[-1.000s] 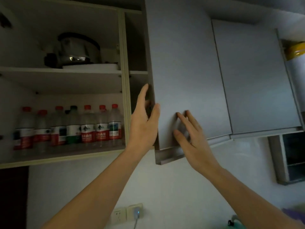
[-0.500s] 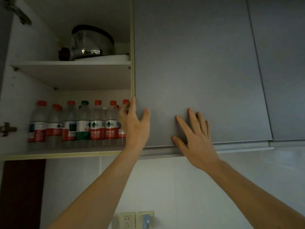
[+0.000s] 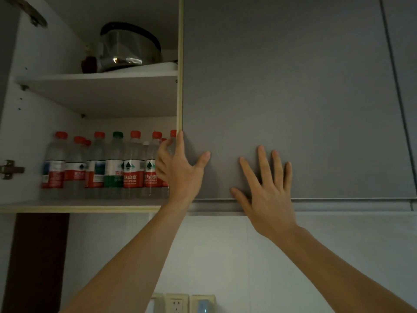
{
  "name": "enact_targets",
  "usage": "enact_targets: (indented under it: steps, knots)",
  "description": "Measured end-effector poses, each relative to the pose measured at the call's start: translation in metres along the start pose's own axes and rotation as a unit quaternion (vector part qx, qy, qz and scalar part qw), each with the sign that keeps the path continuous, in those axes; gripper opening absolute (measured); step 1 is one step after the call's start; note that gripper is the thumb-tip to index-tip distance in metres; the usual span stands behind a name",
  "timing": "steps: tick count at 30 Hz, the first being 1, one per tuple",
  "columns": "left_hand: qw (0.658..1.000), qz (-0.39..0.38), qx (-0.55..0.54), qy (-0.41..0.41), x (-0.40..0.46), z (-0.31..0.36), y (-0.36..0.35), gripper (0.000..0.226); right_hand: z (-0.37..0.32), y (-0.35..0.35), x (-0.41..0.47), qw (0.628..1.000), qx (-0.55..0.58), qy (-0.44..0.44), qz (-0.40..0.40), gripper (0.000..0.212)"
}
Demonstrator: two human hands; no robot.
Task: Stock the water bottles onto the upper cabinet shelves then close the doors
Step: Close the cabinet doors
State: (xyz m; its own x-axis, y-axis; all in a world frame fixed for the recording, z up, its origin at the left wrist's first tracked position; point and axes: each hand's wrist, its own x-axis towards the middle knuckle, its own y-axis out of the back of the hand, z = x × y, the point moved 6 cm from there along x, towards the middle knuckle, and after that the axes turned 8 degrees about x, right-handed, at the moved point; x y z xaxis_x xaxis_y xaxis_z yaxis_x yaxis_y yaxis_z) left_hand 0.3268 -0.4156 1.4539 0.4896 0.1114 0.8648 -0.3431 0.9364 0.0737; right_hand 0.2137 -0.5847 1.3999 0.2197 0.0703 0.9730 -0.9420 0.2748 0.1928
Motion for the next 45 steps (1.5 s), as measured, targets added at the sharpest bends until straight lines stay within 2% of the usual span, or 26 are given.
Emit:
enact_targets:
  steps: [5,10,15,18,21,28,34,37,39,40,43,45]
  knots:
    - [0.998,-0.031,0.059,-0.012,0.002,0.000,0.006,0.087,-0.002,0.000,-0.001,1.000,-0.003,-0.007,0.002,0.070]
    - [0.989,-0.131,0.070,-0.028,0.008,-0.005,0.022,0.089,-0.011,0.007,0.000,0.999,0.021,-0.037,-0.023,0.068]
    - [0.972,-0.205,0.094,-0.069,0.009,-0.010,0.060,0.073,-0.042,0.014,0.000,0.991,0.081,-0.098,-0.046,0.056]
    - [0.972,-0.181,0.115,-0.095,0.009,-0.015,0.108,0.064,-0.088,0.012,0.000,0.979,0.157,-0.107,-0.071,0.053]
    - [0.979,-0.137,0.117,-0.094,0.008,-0.029,0.175,0.058,-0.157,0.014,0.003,0.949,0.288,-0.100,-0.078,0.049]
    - [0.969,0.014,0.220,-0.108,0.001,-0.057,0.369,0.047,-0.355,0.021,0.018,0.834,0.536,-0.080,-0.102,0.052]
    - [0.913,0.143,0.368,-0.101,-0.002,-0.057,0.514,0.045,-0.516,0.060,0.037,0.739,0.657,-0.027,-0.146,0.058]
    - [0.872,0.211,0.429,-0.100,-0.003,-0.056,0.564,0.045,-0.571,0.085,0.048,0.707,0.688,0.001,-0.165,0.062]
    - [0.847,0.246,0.465,-0.075,0.001,-0.059,0.590,0.051,-0.597,0.099,0.054,0.696,0.696,0.013,-0.176,0.064]
    - [0.845,0.249,0.471,-0.044,0.004,-0.065,0.600,0.056,-0.606,0.105,0.057,0.694,0.697,0.020,-0.177,0.064]
    - [0.874,0.217,0.430,0.069,0.010,-0.093,0.619,0.066,-0.624,0.121,0.064,0.696,0.695,0.033,-0.179,0.064]
    - [0.879,0.201,0.425,0.085,0.008,-0.105,0.617,0.067,-0.628,0.126,0.068,0.690,0.700,0.033,-0.181,0.062]
